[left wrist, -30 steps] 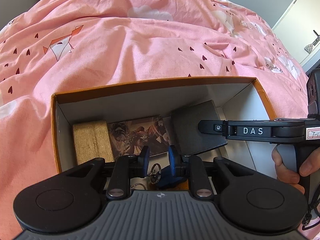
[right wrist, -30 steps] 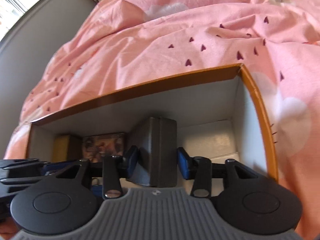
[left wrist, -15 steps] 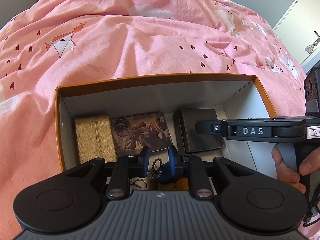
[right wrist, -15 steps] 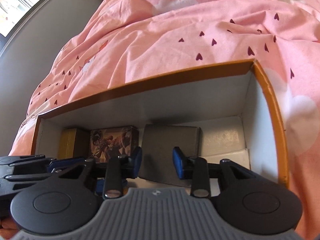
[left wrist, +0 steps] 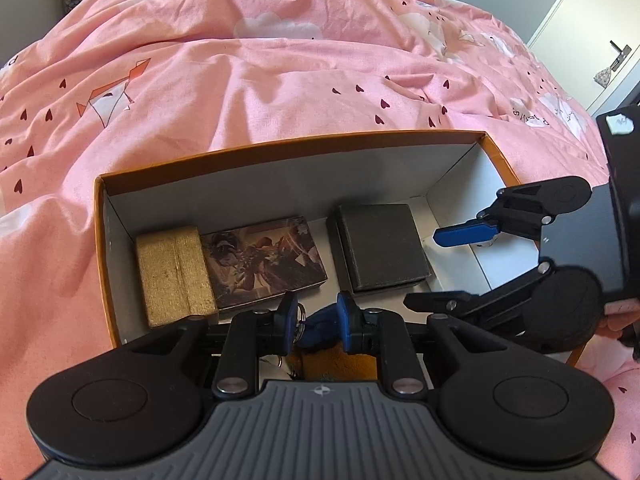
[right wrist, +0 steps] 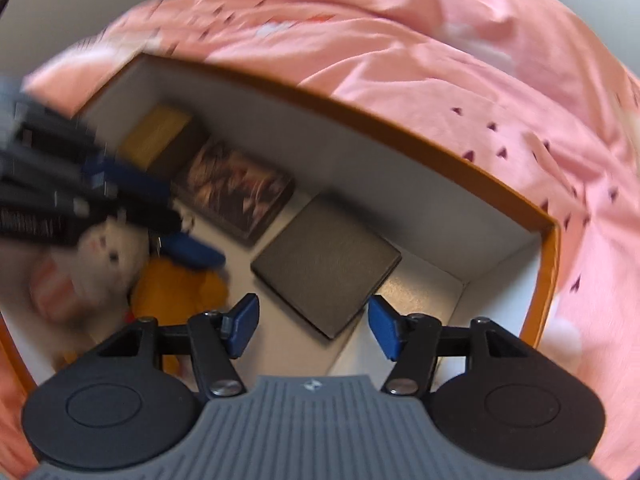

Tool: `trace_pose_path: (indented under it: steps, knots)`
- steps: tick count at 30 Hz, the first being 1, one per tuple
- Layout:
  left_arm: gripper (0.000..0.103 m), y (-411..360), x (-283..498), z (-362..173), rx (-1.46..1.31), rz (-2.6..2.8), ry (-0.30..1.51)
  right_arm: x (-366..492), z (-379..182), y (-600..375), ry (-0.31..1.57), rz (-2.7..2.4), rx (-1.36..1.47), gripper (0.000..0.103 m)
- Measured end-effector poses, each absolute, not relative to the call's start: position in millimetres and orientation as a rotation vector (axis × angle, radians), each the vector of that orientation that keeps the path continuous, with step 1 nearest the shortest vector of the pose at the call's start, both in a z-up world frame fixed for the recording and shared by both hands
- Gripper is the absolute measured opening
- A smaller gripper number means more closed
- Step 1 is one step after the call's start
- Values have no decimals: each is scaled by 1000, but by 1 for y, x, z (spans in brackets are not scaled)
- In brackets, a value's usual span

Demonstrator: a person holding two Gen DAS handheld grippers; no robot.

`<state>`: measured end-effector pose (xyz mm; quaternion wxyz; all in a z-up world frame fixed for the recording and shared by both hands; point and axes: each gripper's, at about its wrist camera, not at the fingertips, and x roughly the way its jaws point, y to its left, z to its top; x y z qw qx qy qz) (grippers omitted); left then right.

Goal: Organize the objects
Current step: 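Open the right tool and withdraw both tools from the orange box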

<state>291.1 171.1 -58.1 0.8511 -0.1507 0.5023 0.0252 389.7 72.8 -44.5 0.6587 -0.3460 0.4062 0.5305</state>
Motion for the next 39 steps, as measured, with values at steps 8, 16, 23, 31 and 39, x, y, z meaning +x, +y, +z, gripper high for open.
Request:
trace_pose_path:
  steps: [8, 16, 23, 31, 39]
  knots:
    - [23, 174, 295, -59, -308, 70, 1065, 380, -61, 84, 781, 1268, -1044, 61]
    - [23, 177, 294, -61, -319, 74, 1069, 383, -62, 90, 773, 1280, -1020, 42]
    - [23, 172, 286, -52, -308, 57, 1042, 389, -57, 85, 789, 1246, -955, 47]
    - [23, 150, 246, -9, -271, 24, 950, 370, -5, 43, 733, 1221, -734, 50]
    - [24, 114, 179, 4, -214, 48, 962, 304, 33, -18, 749, 1218, -426, 42]
